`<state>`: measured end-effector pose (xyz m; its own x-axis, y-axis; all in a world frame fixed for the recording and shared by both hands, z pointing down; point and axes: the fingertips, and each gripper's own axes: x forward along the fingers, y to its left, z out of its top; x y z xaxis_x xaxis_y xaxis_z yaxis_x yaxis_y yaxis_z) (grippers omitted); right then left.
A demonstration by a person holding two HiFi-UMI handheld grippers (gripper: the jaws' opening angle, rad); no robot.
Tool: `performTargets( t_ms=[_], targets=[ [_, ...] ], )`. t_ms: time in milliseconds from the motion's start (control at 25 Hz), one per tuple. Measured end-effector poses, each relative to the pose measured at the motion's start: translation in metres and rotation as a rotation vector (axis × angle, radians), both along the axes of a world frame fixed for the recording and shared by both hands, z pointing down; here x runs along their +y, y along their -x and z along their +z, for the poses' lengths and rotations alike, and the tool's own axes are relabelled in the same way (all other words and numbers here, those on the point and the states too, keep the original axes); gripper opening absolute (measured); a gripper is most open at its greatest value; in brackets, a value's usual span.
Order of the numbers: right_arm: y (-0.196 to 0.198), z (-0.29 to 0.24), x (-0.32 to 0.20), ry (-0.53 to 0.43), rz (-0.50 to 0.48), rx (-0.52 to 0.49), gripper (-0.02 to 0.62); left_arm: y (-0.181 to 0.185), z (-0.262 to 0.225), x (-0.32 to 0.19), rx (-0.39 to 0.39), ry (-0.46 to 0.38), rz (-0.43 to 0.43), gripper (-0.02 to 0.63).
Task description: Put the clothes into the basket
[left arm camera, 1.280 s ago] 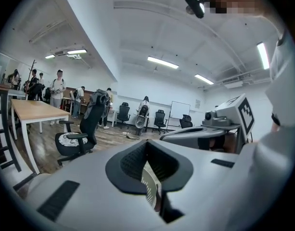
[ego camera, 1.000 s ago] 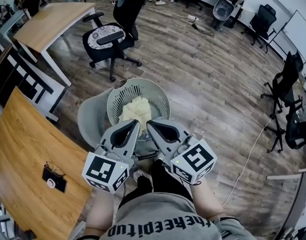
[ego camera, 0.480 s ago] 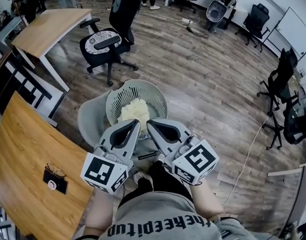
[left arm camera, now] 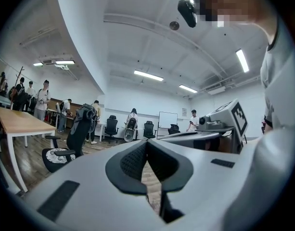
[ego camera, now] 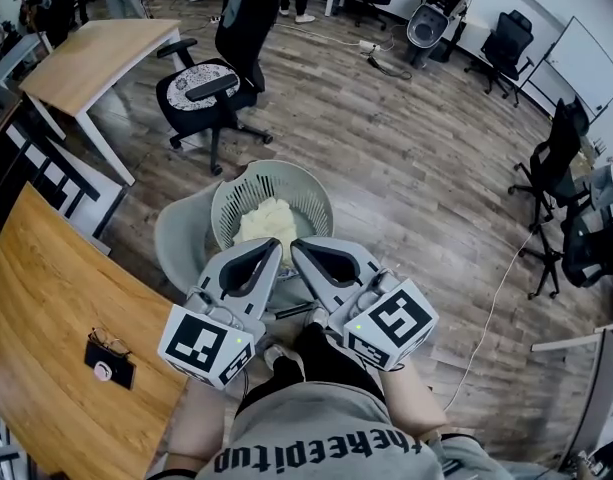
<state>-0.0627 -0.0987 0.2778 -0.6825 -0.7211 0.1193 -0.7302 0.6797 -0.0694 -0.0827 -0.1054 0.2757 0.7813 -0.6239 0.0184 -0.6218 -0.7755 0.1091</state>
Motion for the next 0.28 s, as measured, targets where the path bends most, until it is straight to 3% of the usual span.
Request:
performTargets(
  t_ms=[280],
  targets=[
    [0.0027, -0.0055, 0.0026, -0.006, 0.004, 0.007, 0.008, 0.0018, -0.0046, 0.0024, 0.010, -0.002, 0.007, 0.014]
  ],
)
